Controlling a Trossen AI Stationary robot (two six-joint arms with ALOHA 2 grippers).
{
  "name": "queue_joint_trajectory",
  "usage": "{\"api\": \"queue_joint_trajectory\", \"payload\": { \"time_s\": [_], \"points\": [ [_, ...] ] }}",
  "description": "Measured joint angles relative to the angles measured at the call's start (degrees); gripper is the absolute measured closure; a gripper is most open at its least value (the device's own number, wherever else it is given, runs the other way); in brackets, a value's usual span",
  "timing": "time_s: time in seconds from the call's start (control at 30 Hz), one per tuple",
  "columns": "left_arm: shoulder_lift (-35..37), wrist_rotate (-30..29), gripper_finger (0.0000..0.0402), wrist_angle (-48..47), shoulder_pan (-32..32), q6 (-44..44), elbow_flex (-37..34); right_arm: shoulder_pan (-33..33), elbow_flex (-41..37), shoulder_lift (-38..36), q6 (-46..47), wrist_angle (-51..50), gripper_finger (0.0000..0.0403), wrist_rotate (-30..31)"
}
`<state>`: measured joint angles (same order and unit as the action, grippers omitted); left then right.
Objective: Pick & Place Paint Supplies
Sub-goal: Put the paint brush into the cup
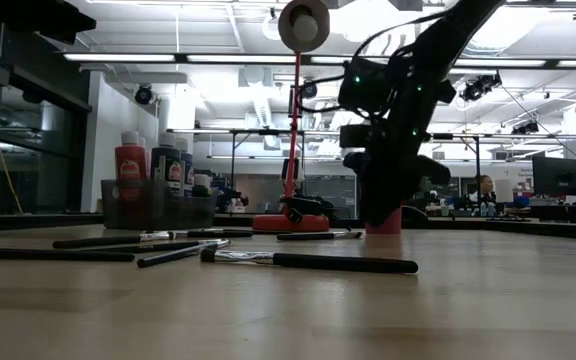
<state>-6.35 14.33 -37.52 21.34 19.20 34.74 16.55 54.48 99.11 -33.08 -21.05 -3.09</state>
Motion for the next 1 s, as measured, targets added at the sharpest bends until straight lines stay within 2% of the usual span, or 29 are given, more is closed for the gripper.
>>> {"api": "queue_joint_trajectory", "payload": {
  "time_s": [0.13,0.43,0.73,1.0],
  "points": [
    [0.0,0.0,0.0402,0.0,0.0,0.0,0.0,0.1,0.0,1.6,-4.6,0.8,0.0273,0.1],
    [0.0,0.0,0.0402,0.0,0.0,0.0,0.0,-0.1,0.0,2.7,-7.6,3.9,0.0273,0.0],
    [0.0,0.0,0.0402,0.0,0.0,0.0,0.0,-0.8,0.2,3.7,-7.7,4.2,0.0273,-0.1],
    [0.0,0.0,0.0402,0.0,0.0,0.0,0.0,-0.7,5.9,8.1,-5.8,-0.3,0.0277,-1.3]
  ]
}}
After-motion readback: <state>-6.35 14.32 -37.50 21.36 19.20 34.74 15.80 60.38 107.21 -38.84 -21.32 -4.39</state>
